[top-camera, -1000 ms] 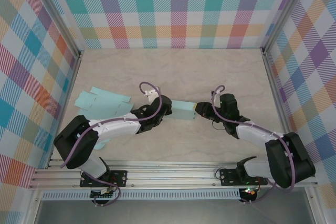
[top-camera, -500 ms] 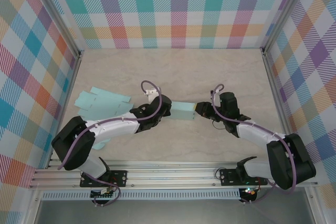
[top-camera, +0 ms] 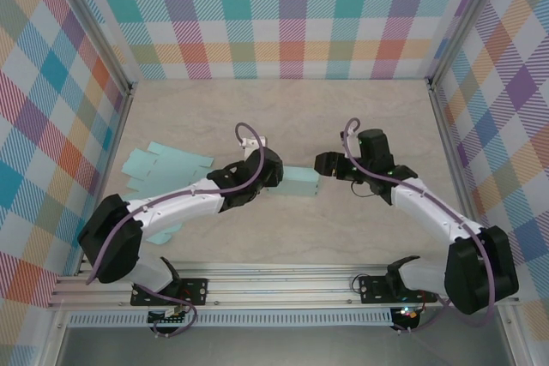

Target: Fold the paper box

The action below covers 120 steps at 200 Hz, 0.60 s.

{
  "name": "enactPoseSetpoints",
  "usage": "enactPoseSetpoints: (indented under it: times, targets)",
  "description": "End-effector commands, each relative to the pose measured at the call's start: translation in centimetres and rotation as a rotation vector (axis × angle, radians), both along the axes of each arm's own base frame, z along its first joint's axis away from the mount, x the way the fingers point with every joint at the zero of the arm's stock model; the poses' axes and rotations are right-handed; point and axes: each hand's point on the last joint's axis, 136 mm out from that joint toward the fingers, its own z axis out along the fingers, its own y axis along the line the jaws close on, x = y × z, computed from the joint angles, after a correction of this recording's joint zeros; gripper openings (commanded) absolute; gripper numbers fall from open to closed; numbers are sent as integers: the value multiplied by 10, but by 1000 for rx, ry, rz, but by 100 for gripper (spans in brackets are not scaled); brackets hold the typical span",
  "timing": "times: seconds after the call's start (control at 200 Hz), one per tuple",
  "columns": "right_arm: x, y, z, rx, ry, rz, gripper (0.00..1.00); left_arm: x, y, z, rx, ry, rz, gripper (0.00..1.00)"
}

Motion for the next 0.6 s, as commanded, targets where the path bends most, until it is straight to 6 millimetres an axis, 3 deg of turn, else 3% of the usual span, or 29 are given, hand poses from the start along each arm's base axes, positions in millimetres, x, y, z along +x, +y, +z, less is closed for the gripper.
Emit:
enactPoseSetpoints:
  times: [0.0, 0.145, 0.205, 0.375, 0.595]
  targets:
    - [-15, -1, 18, -120, -88, 133, 73, 1, 5, 36, -33, -51, -4, 76]
    - [-28, 14, 31, -270, -192, 283, 92, 1, 37, 55, -36, -66, 79, 100]
    - [-30, 21, 31, -319, -213, 331, 100, 0, 53, 60, -27, -74, 120, 100]
    - [-29, 52, 26, -435, -277, 487, 100, -9, 109, 70, 5, -91, 271, 100]
    - [-14, 74, -6, -703, -302, 646, 100, -32, 175, 68, -18, -125, 447, 100]
